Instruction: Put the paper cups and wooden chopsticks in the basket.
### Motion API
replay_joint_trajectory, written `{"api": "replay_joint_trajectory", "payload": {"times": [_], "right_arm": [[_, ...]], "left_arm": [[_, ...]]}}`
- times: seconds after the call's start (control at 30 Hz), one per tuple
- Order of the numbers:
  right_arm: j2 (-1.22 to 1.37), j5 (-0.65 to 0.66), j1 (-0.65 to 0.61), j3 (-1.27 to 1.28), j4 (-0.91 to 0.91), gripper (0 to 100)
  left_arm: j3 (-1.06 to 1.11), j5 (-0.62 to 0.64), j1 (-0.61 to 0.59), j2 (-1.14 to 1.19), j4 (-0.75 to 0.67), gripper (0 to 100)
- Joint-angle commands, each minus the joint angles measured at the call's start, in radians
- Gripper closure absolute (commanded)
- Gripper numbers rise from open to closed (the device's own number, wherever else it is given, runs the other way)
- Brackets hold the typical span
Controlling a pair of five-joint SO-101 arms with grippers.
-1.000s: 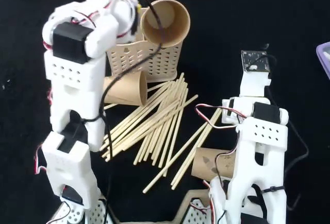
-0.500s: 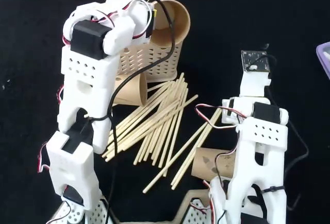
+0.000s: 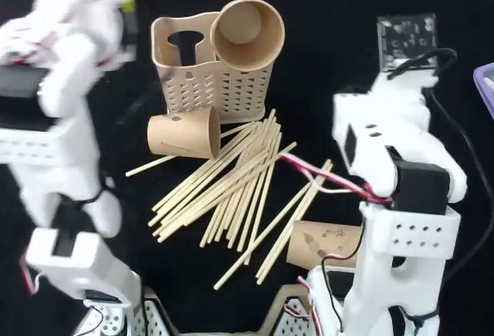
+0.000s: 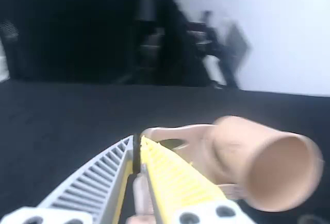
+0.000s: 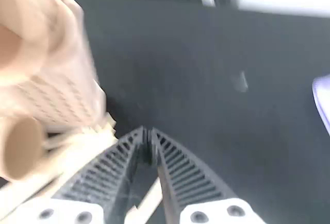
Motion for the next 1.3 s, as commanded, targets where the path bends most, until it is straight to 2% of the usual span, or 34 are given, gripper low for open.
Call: {"api": "replay_joint_trajectory", "payload": {"times": [0.0,0.13,0.23,0.3,0.43,0.57,0.67,0.87,0.97,1.27], "right_arm": [[0.14,-0.008,-0.1,-0.262,0.103,98.6],[0.346,-0.009,-0.183,-0.492,0.193,98.6],[0.472,-0.021,-0.229,-0.625,0.215,98.6],[0.544,-0.058,-0.252,-0.71,0.215,98.6],[0.657,-0.087,-0.307,-0.822,0.218,98.6],[0.739,-0.084,-0.324,-0.894,0.198,98.6],[0.789,-0.081,-0.324,-0.966,0.198,98.6],[0.894,-0.078,-0.322,-1.038,0.17,98.6],[0.946,-0.081,-0.321,-1.055,0.12,98.6],[0.974,-0.086,-0.324,-1.178,0.009,98.6]], "left_arm": [[0.292,-0.114,-0.084,-0.155,0.005,97],[0.662,-0.147,-0.174,-0.396,-0.014,97],[0.987,-0.19,-0.248,-0.608,-0.097,97],[1.27,-0.206,-0.285,-0.738,-0.212,97],[1.853,-0.232,-0.374,-0.974,-0.565,97],[2.256,-0.275,-0.409,-1.166,-0.789,97],[2.405,-0.285,-0.409,-1.28,-0.83,97],[2.536,-0.273,-0.401,-1.415,-0.822,97],[2.574,-0.222,-0.403,-1.453,-0.824,97],[2.658,-0.193,-0.363,-1.473,-0.824,97]]}}
